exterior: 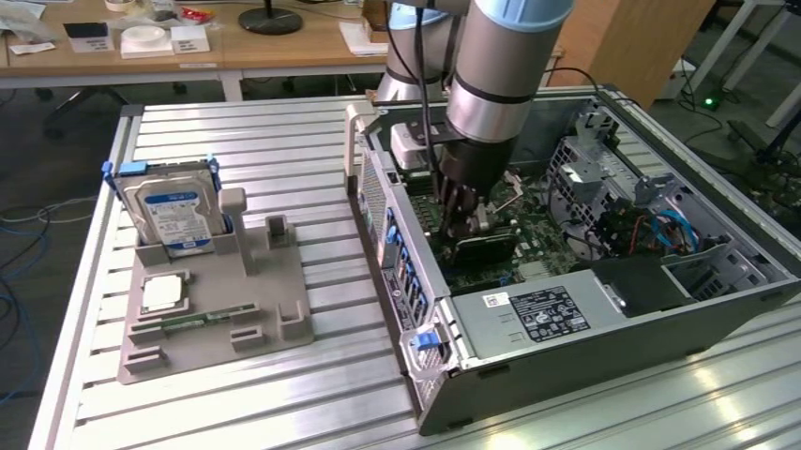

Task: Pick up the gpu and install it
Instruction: 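Press down on the gpu until it lock into place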

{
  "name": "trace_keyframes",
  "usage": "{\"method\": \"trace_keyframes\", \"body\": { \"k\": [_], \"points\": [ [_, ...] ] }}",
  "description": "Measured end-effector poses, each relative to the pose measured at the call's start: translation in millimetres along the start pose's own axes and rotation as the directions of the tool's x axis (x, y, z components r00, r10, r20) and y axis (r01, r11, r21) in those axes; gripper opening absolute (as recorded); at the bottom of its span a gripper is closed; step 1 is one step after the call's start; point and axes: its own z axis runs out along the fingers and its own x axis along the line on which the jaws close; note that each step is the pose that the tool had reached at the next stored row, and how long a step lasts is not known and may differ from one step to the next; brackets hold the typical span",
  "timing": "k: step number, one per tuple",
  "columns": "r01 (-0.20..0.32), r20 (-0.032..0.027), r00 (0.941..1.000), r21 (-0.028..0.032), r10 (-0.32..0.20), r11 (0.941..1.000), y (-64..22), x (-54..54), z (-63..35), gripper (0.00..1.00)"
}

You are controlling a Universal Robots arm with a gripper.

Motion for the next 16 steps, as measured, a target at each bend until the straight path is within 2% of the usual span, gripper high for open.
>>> {"method": "trace_keyframes", "body": {
  "k": [5, 9, 13, 16],
  "points": [
    [0.0, -0.0004, 1.0, -0.0002, 0.0, 1.0, -0.6, -0.1, -3.9, 0.11],
    [0.001, -0.0003, 1.0, -0.0003, -0.001, 1.0, -11.3, 0.1, -3.4, 0.11],
    [0.002, -0.0001, 1.0, -0.0002, -0.002, 1.0, -26.5, 0.3, -2.5, 0.11],
    [0.002, -0.0003, 1.0, -0.0003, -0.002, 1.0, -26.7, 0.3, -2.5, 0.11]
  ]
}}
